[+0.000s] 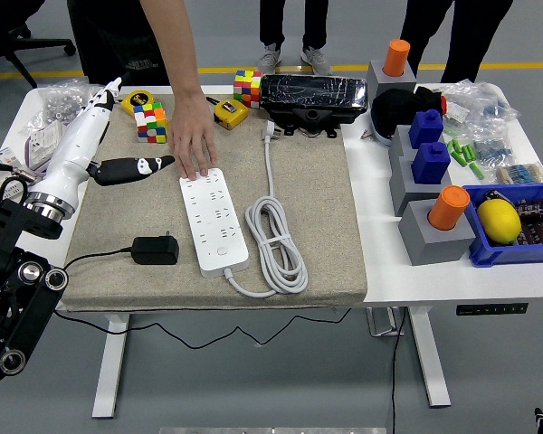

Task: Pick up the plug,place it near the board,insert it into the board,press the button

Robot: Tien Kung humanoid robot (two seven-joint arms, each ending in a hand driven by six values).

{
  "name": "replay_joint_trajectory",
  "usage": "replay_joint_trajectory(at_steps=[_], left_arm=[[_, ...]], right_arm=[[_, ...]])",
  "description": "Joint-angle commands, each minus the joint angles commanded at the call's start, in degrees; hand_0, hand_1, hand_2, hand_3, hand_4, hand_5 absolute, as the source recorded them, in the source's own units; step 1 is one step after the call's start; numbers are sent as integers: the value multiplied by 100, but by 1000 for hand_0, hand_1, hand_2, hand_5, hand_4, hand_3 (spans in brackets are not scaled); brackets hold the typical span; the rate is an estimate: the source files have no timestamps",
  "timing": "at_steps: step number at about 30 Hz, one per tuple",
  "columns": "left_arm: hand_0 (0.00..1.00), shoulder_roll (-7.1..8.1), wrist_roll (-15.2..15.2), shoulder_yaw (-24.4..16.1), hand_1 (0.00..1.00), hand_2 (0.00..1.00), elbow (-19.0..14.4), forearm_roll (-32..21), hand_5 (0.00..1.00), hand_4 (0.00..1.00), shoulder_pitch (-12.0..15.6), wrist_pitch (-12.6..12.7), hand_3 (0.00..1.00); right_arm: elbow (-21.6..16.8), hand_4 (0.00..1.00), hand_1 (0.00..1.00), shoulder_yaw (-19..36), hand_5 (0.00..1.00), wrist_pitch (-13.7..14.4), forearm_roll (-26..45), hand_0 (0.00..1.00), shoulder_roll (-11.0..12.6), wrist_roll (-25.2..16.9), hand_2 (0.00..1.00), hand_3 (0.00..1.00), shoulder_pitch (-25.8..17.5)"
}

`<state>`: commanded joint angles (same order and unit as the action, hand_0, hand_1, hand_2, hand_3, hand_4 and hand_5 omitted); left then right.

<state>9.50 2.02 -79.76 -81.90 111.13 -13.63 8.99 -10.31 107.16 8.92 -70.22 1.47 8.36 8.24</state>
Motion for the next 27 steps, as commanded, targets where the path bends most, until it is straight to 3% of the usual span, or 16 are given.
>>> replay_joint_trajectory(at_steps=[7,14,23,27], left_arm=[[998,-119,235,-169,998,998,81,-522,998,998,89,256,998],[998,-186,407,-301,998,998,196,-1051,998,998,126,248,998],[998,-195,466,-485,998,998,283,-1357,998,998,173,184,998],[998,-256,669,-620,998,998,323,-1684,998,998,218,273,998]], right_arm=[[0,998,766,-8,998,5,12,807,-5,-3,760,793,-4],[0,998,766,-12,998,10,30,807,-4,-18,761,792,2],[0,998,766,-6,998,7,36,806,0,-11,759,792,3],[0,998,766,4,998,11,29,806,-2,-15,759,792,11]])
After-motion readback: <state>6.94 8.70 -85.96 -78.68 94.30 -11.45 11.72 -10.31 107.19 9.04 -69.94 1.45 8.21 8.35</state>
